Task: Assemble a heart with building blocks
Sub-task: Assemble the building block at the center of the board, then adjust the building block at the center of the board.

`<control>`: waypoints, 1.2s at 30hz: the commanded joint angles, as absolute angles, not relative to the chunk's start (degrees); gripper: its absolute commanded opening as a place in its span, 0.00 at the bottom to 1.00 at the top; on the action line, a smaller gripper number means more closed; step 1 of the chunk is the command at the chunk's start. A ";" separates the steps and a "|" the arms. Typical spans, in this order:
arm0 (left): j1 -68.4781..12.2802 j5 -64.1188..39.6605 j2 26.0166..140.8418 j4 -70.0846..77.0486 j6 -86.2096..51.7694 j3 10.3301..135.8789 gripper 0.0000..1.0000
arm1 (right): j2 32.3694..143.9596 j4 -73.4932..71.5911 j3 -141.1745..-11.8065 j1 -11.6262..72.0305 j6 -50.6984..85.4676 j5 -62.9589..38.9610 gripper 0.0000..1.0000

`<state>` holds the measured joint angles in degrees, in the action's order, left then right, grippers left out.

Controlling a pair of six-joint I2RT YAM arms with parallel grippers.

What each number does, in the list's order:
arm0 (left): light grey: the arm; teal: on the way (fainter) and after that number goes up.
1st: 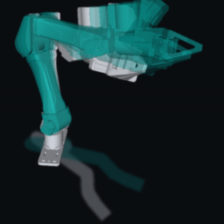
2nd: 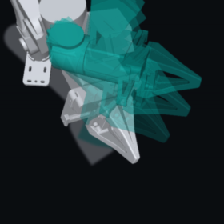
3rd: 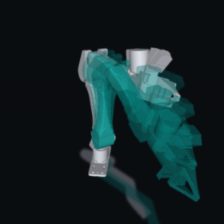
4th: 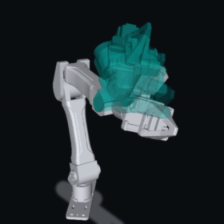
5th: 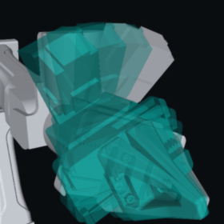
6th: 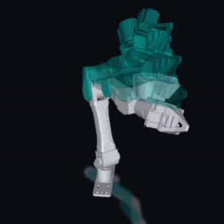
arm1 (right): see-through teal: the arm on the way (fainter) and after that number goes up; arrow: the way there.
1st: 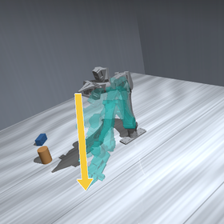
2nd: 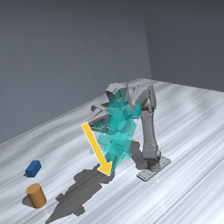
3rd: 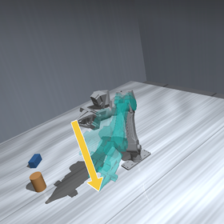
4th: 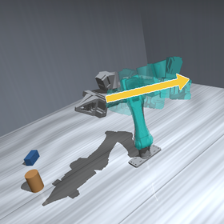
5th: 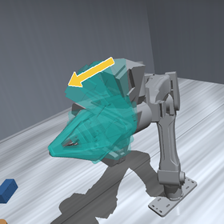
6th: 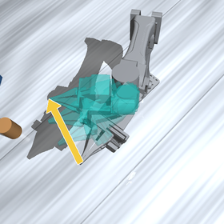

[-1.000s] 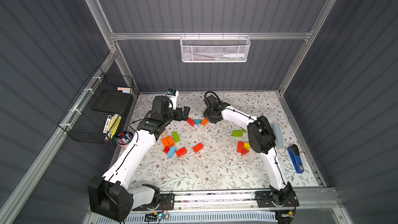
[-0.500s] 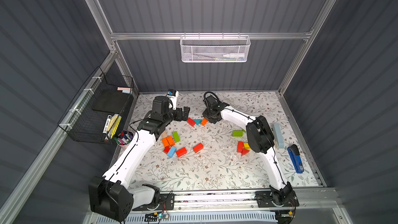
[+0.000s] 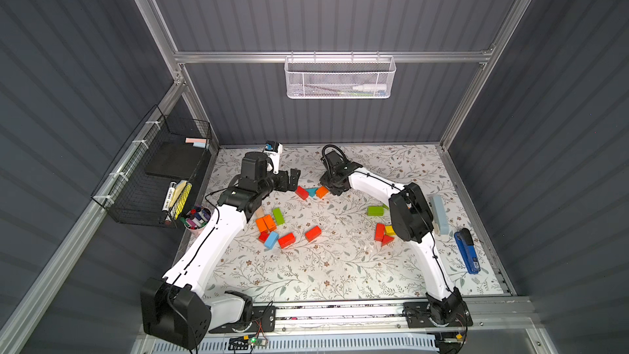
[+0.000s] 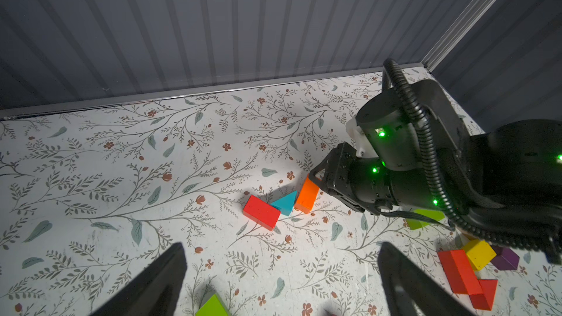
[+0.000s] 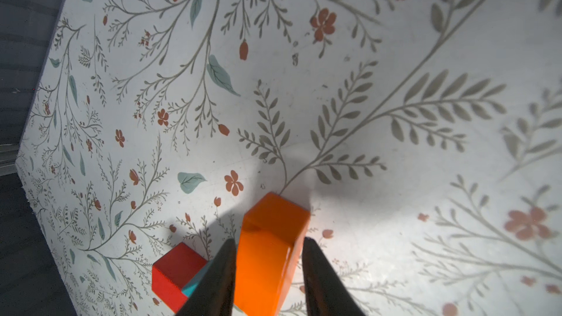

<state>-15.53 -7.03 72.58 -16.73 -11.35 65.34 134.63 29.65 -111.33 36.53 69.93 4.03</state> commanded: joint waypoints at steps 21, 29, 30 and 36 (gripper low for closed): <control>-14.89 -6.27 72.95 -16.70 -11.37 64.90 0.99 | 129.38 29.31 -109.47 34.99 41.72 2.34 0.46; -14.59 -5.19 73.42 -16.86 -12.04 64.83 0.99 | 130.53 29.04 -113.06 34.81 23.72 -9.15 0.38; -14.50 -5.02 73.60 -17.04 -12.13 64.93 0.99 | 131.46 29.53 -114.48 34.90 22.94 -10.12 0.35; -13.97 -4.49 73.04 -16.81 -12.31 64.37 0.99 | 136.79 30.56 -122.32 35.55 21.70 -12.63 0.27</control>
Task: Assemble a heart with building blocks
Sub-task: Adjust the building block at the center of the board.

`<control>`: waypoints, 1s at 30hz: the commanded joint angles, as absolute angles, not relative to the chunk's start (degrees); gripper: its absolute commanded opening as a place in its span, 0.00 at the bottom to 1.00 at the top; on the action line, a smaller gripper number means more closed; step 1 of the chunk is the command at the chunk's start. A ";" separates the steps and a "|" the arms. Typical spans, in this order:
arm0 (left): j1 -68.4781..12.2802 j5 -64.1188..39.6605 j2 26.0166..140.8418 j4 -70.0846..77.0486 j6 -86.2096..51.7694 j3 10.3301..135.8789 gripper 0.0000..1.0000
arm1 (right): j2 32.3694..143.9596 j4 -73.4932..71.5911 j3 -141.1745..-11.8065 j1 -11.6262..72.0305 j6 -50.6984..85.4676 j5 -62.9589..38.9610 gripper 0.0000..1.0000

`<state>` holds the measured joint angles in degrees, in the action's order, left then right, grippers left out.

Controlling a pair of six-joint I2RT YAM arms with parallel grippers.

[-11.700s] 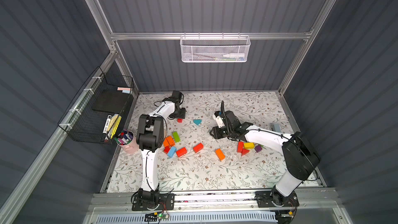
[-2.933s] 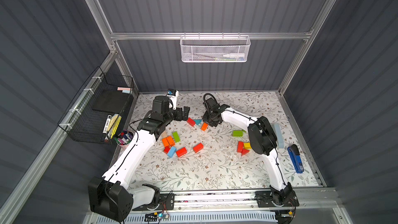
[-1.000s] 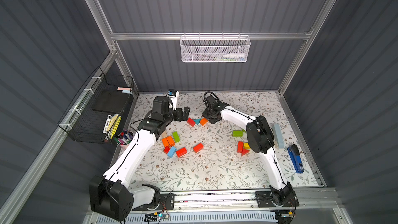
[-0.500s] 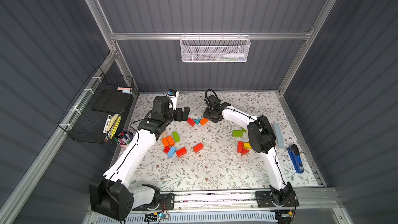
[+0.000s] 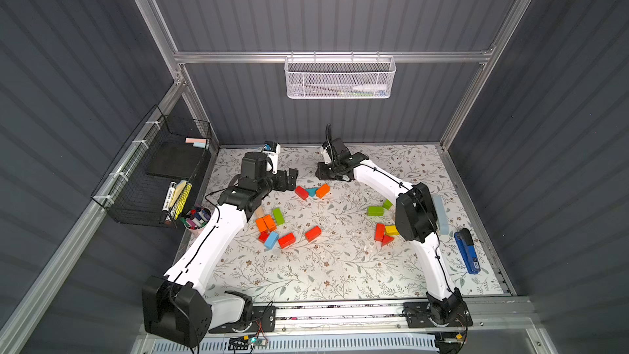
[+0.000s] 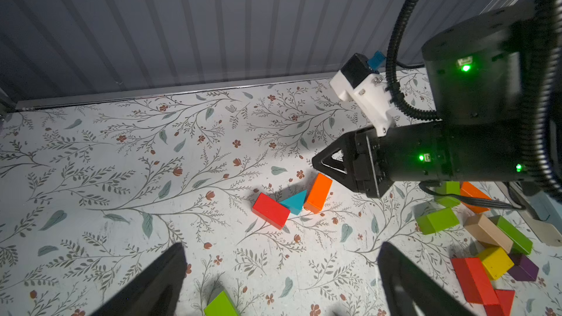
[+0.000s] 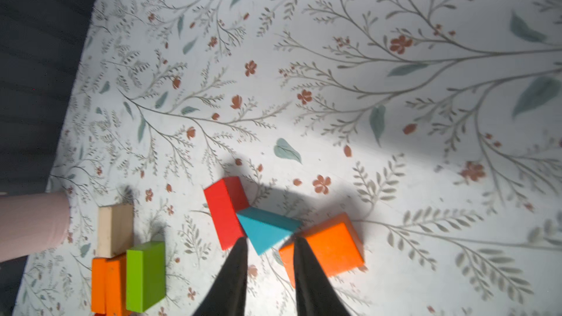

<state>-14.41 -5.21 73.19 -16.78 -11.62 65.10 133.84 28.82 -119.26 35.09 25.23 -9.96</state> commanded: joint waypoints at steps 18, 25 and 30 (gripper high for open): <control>-13.71 -4.86 73.66 -16.70 -12.22 64.17 0.99 | 145.44 35.18 -132.08 37.23 20.65 -12.49 0.19; -13.71 -4.93 73.72 -16.67 -12.26 64.09 0.99 | 147.04 36.73 -134.15 37.37 20.22 -12.65 0.19; -13.70 -5.05 73.76 -16.70 -12.22 64.16 0.99 | 147.27 37.15 -134.25 37.49 19.97 -12.78 0.19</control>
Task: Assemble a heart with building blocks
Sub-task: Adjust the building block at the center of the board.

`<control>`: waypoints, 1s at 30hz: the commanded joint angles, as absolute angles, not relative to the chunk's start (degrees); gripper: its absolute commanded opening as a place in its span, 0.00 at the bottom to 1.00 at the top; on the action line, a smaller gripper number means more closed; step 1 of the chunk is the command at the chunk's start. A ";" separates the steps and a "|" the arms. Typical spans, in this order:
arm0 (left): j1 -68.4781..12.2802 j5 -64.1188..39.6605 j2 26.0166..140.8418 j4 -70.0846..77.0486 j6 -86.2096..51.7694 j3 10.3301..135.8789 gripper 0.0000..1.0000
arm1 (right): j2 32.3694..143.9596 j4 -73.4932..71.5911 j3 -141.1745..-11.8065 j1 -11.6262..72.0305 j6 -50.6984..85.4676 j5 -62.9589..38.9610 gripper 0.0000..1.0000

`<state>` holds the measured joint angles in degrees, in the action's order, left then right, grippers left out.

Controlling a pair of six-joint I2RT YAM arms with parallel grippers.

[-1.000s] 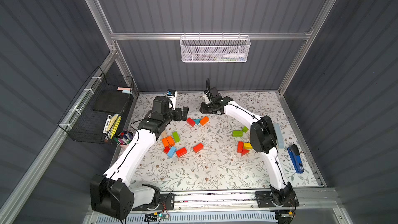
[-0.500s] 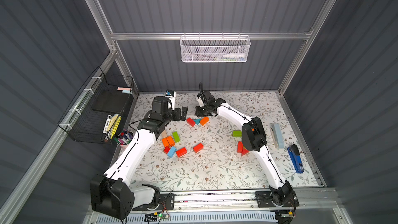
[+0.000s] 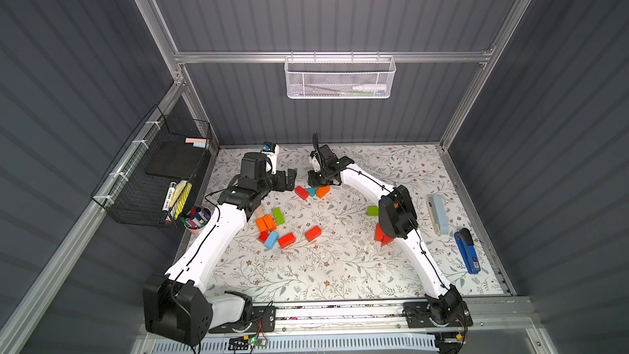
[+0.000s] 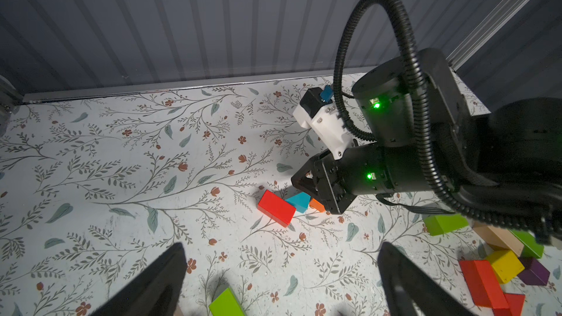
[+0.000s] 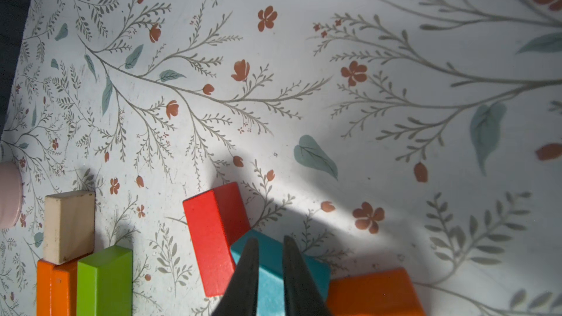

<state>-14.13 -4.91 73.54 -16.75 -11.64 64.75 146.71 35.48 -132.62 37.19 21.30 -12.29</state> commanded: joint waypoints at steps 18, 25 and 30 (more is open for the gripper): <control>-13.67 -5.21 73.83 -16.61 -12.19 64.12 0.99 | 147.39 39.36 -134.02 37.90 18.87 -12.99 0.19; -13.62 -5.28 73.84 -16.61 -12.24 64.21 0.99 | 147.30 39.71 -134.01 37.91 18.81 -13.27 0.19; -13.62 -5.36 73.71 -16.61 -12.22 64.15 0.99 | 147.30 39.97 -133.76 37.91 18.81 -13.22 0.19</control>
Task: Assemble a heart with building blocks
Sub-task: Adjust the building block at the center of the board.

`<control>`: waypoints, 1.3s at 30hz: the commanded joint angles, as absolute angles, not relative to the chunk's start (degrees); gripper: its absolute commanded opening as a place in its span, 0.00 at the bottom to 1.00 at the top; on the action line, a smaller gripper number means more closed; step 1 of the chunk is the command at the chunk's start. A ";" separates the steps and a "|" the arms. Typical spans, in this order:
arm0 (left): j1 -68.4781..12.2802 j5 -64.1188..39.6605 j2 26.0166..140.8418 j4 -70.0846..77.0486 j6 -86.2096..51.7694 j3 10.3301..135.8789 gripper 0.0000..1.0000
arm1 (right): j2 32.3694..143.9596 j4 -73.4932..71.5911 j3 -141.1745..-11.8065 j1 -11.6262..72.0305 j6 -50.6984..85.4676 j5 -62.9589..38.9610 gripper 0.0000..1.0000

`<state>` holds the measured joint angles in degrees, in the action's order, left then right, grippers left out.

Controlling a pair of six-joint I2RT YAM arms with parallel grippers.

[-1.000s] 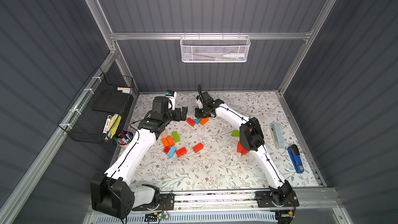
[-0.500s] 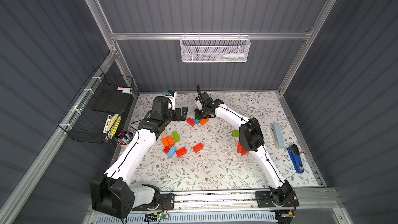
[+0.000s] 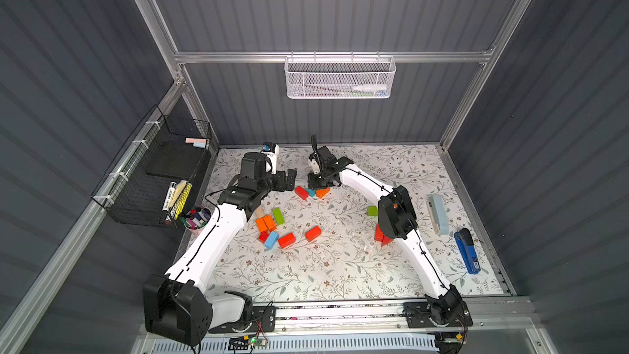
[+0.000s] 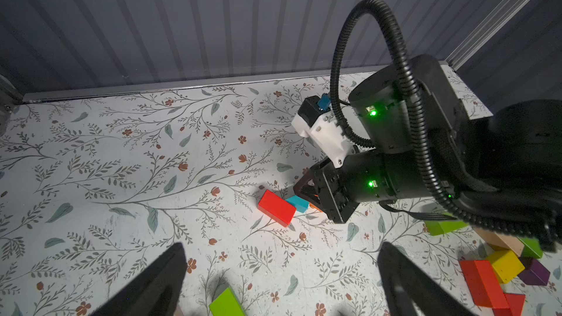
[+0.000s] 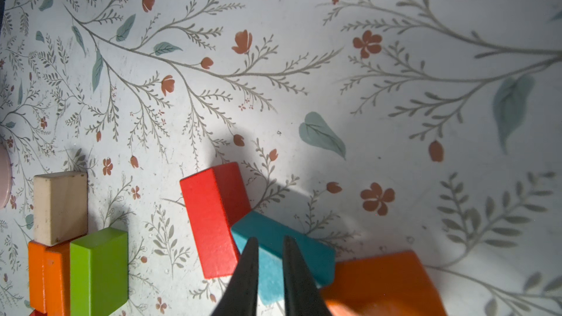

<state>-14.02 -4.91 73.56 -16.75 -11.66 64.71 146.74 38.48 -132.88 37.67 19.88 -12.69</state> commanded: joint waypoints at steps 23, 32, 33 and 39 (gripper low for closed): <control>-13.62 -5.45 73.74 -16.52 -12.22 64.08 0.99 | 146.87 40.37 -133.24 37.91 18.72 -13.23 0.19; -13.62 -5.54 73.74 -16.44 -12.24 64.07 0.99 | 146.69 40.61 -132.73 37.91 18.68 -13.19 0.19; -13.62 -5.54 73.74 -16.46 -12.24 64.07 0.99 | 146.64 40.65 -132.62 37.91 18.63 -13.18 0.18; -13.62 -5.57 73.74 -16.44 -12.23 64.11 0.99 | 146.44 40.64 -132.43 37.92 18.76 -13.05 0.19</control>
